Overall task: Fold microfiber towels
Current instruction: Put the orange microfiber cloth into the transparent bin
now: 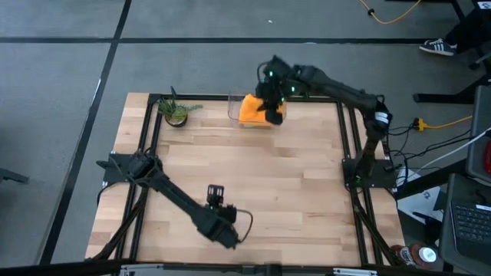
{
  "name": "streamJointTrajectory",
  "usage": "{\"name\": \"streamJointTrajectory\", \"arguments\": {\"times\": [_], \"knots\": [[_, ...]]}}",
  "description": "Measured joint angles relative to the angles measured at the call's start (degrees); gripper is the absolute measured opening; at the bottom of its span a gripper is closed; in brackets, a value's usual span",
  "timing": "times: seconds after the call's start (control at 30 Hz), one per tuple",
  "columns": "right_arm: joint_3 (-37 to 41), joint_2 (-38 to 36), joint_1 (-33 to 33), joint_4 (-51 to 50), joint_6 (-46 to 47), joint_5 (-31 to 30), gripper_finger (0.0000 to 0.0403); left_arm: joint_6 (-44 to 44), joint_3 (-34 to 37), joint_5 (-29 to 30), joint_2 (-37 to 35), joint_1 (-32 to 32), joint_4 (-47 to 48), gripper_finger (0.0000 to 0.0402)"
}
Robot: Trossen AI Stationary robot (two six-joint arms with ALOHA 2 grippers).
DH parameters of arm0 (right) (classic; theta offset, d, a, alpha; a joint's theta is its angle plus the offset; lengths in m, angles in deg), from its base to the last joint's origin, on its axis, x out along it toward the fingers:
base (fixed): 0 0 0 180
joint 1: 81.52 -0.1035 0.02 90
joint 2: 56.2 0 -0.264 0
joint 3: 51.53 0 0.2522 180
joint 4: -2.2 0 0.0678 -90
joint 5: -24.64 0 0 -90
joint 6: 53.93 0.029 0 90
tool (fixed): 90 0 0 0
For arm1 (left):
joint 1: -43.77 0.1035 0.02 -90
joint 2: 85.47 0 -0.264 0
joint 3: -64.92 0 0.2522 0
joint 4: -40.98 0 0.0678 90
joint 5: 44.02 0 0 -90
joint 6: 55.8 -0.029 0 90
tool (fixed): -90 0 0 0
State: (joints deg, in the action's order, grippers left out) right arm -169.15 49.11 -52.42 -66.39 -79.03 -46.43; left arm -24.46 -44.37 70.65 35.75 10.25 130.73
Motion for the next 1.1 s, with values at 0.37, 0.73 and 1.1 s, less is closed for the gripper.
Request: {"name": "streamJointTrajectory", "arguments": {"times": [0.37, 0.73, 1.1], "knots": [[0.0, 14.0, 15.3, 9.8, -8.7, 21.4, 0.0017, -6.2, 21.0, 0.5, -16.7, 9.6, -17.2, 0.0155], [0.0, 19.3, 16.4, 10.6, -14.3, 27.4, 0.0017, -12.4, 29.1, -2.3, -19.9, 17.1, -24.9, 0.0155], [0.0, 19.4, 14.1, 10.5, -14.1, 18.1, 0.0175, -12.4, 30.1, -3.2, -19.9, 16.6, -27.9, 0.0155]]}}
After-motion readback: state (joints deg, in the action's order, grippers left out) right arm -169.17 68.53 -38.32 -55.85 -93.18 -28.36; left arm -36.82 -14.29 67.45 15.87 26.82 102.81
